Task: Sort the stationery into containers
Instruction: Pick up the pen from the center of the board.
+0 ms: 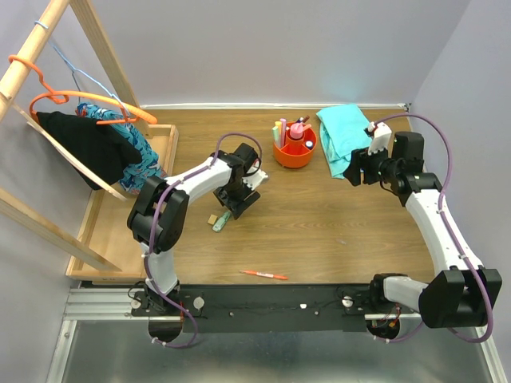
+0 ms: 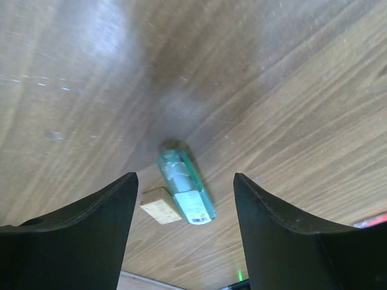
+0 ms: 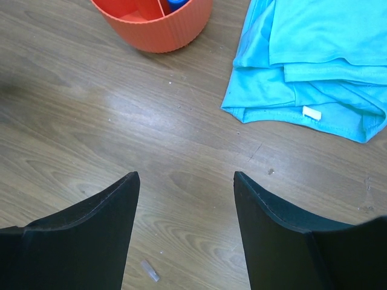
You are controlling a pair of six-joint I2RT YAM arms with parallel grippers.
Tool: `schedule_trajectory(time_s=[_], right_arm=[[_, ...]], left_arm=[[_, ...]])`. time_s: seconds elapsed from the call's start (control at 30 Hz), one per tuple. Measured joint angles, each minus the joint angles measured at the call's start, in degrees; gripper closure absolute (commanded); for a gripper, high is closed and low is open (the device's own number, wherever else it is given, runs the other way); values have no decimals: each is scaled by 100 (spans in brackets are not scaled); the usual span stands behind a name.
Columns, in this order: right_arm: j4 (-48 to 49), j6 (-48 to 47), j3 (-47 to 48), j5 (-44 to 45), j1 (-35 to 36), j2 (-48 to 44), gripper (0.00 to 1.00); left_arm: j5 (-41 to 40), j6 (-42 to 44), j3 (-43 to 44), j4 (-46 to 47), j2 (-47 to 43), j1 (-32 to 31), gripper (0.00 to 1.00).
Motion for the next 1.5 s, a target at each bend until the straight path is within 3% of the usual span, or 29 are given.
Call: schedule_trajectory(time_s=[0.57, 1.5], right_arm=[[4, 44, -46, -44, 0, 0, 28], [22, 90, -136, -114, -142, 11, 28]], left_arm=[[111, -46, -199, -31, 0, 50, 41], [109, -59, -278, -37, 249, 120, 53]])
